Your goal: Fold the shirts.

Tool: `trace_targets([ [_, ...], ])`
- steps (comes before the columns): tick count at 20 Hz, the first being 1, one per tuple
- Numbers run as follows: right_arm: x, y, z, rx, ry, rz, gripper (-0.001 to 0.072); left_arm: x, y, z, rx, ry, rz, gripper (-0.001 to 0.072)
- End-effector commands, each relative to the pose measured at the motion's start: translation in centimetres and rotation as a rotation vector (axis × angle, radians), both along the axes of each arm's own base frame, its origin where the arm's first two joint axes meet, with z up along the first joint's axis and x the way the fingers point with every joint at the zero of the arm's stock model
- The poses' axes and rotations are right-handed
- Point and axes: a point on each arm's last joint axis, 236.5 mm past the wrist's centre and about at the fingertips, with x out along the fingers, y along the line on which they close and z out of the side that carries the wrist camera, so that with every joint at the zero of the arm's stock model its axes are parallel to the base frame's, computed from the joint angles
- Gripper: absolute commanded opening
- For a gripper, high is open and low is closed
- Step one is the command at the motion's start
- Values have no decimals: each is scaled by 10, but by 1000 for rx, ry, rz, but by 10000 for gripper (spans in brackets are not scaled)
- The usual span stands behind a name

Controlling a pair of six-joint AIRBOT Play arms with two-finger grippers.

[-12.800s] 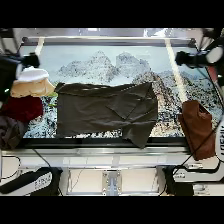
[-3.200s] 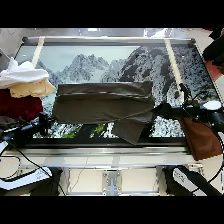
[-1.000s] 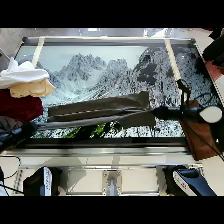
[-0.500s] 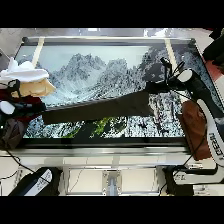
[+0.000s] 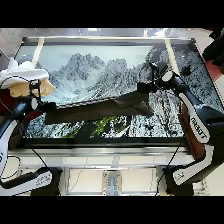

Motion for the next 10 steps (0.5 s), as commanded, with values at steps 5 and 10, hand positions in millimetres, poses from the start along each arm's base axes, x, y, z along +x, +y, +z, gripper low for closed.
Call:
trace_targets([
  [5,13,6,-6,-5,-39,-18,22,13,-5,-12,-23,-30,21,55],
  [10,-1,-5,27,-42,-2,61,277,24,-4,24,-40,-129,58,160],
])
